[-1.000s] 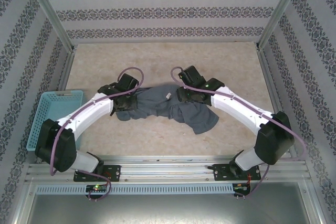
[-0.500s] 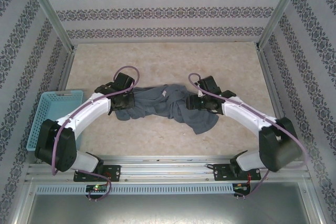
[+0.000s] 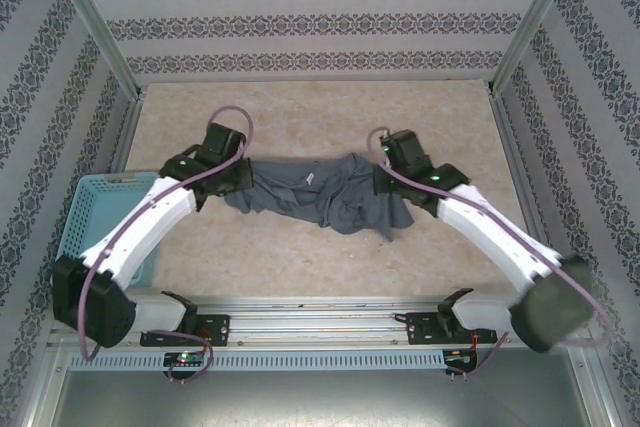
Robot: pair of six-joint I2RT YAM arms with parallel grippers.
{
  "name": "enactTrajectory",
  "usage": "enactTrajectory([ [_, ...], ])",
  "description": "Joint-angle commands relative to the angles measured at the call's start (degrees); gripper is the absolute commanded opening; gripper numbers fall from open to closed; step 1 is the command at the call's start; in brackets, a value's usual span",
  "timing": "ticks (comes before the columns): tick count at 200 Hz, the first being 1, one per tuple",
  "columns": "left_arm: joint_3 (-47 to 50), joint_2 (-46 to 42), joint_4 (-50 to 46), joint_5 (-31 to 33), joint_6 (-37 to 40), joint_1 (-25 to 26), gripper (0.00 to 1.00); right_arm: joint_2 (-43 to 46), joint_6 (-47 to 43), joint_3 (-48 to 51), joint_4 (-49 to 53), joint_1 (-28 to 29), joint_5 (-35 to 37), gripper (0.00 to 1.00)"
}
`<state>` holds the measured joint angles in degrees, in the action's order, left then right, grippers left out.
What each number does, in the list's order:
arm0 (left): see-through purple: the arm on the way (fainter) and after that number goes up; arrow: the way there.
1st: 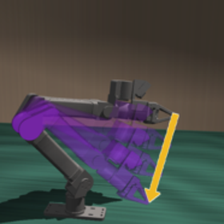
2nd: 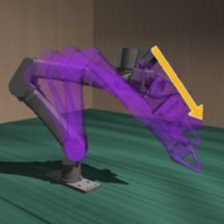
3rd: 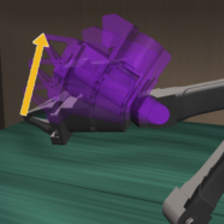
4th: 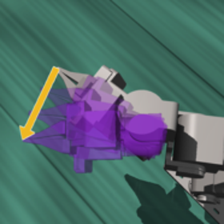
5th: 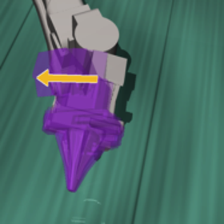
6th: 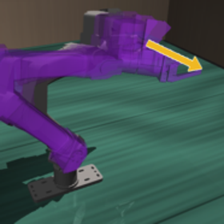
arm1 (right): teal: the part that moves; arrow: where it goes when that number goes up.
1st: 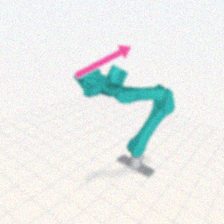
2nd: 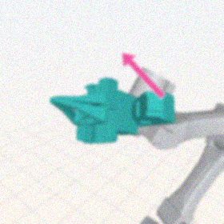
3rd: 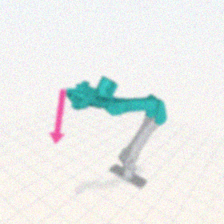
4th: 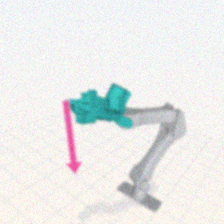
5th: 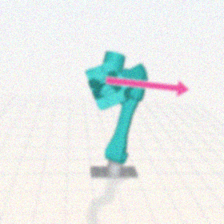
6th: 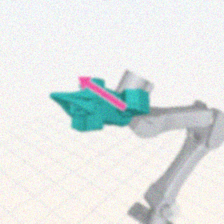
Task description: Fold the inside-out t-shirt
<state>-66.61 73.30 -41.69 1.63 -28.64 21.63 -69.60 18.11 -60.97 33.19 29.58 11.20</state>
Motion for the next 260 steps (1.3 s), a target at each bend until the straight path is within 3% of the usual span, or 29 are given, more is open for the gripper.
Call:
enactTrajectory([
  [1,-7.58,-6.81,-3.84,2.05,3.12,-0.77,0.00,9.53,-5.50,-7.35,7.01,1.21,10.90,0.00],
  [36,-17.71,-13.10,-4.49,-3.86,4.03,-0.78,0.00,18.66,-9.37,-18.88,9.54,3.74,10.01,0.00],
  [80,-25.96,-19.21,-2.38,-13.59,2.90,-0.80,0.00,23.05,-10.03,-33.51,12.09,5.84,4.54,0.00],
  [123,-28.97,-17.43,-1.36,-13.21,1.91,-0.72,0.00,18.60,-12.81,-41.09,9.63,5.79,10.95,0.00],
  [164,-27.61,-6.57,-3.64,-5.07,0.48,-0.75,0.00,7.10,-16.48,-42.12,5.77,3.14,20.21,0.00],
  [191,-25.41,3.26,-3.66,-1.40,0.36,-0.80,0.00,-1.05,-11.70,-40.05,4.48,-5.74,11.78,0.00],
  [230,-24.69,20.92,-3.35,-0.92,-1.04,-2.45,0.00,-13.59,-9.04,-33.77,-2.23,-9.65,4.80,0.00],
  [244,-25.65,26.76,-3.24,-0.71,-1.02,-3.24,0.12,-18.16,-8.01,-32.05,-4.11,-10.19,4.34,0.00],
  [260,-27.60,32.12,-3.75,0.31,-0.31,-3.75,0.34,-22.98,-7.05,-31.59,-4.85,-10.95,3.57,0.00],
])
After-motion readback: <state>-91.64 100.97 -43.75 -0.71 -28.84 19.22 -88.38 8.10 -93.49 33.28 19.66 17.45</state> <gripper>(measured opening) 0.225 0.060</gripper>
